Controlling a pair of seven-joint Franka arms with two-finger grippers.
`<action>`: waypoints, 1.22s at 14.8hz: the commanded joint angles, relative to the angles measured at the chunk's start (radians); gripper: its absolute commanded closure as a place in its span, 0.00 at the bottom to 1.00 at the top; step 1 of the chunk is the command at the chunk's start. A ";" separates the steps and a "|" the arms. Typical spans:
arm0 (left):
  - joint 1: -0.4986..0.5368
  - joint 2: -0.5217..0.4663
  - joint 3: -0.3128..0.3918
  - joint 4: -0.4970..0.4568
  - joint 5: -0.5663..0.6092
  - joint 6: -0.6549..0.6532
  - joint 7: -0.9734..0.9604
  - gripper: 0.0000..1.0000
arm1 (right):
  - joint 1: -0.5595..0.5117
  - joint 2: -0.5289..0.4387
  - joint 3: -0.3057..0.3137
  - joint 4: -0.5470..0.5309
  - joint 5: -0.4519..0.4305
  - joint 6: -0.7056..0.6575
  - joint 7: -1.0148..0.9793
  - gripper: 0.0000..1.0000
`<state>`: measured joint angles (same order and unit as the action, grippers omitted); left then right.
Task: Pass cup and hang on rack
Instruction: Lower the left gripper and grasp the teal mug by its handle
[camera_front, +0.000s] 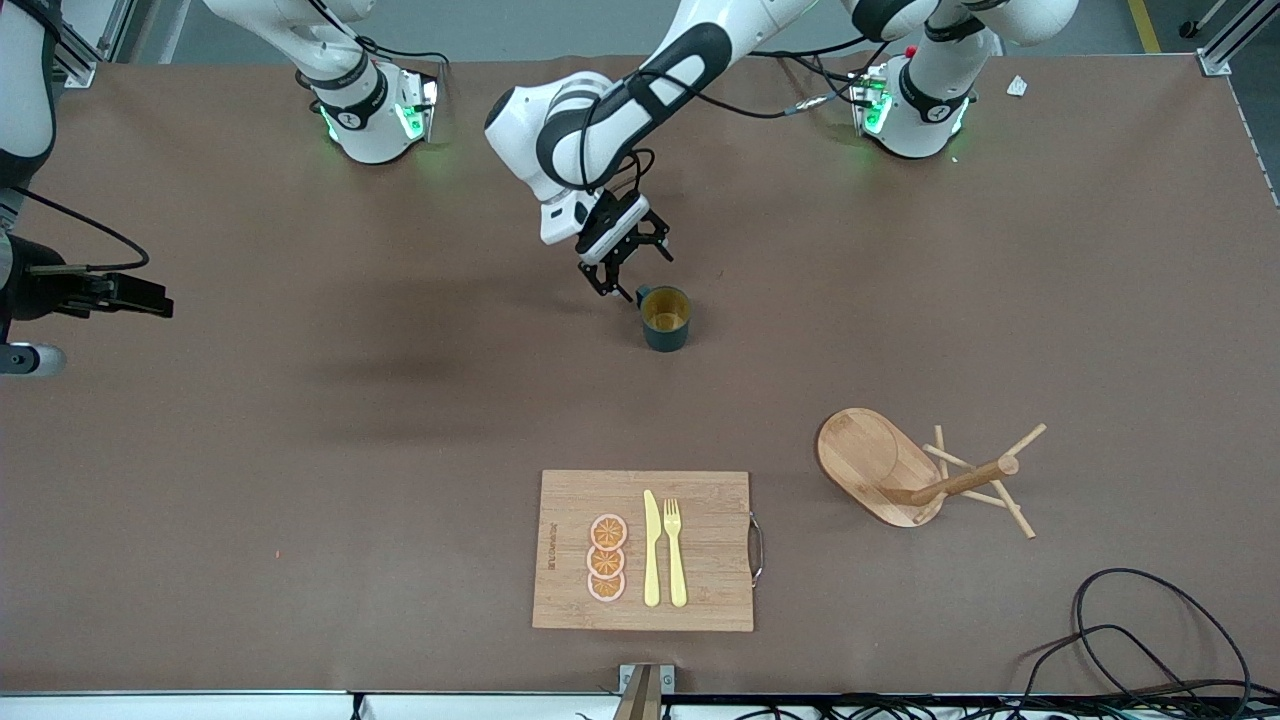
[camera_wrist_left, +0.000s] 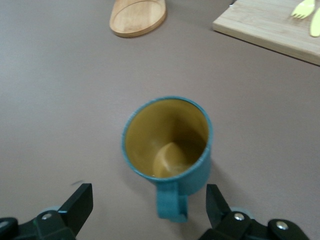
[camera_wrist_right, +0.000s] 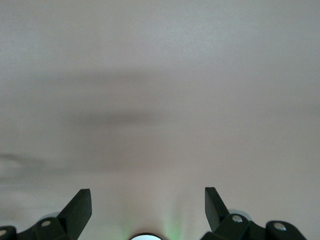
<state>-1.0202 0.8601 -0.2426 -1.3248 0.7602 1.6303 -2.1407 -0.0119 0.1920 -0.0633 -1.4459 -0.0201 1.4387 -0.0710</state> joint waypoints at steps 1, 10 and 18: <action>-0.079 0.039 0.090 0.050 0.019 0.028 0.001 0.00 | -0.017 -0.022 0.013 0.002 0.015 -0.017 0.008 0.00; -0.144 0.111 0.195 0.053 0.022 0.094 -0.019 0.05 | -0.011 -0.182 0.013 -0.141 0.046 0.012 0.066 0.00; -0.146 0.114 0.193 0.053 0.022 0.092 -0.019 0.56 | -0.011 -0.296 0.014 -0.200 0.046 0.019 0.066 0.00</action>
<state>-1.1561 0.9630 -0.0558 -1.2899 0.7625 1.7282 -2.1566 -0.0126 -0.0559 -0.0595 -1.6024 0.0166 1.4423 -0.0196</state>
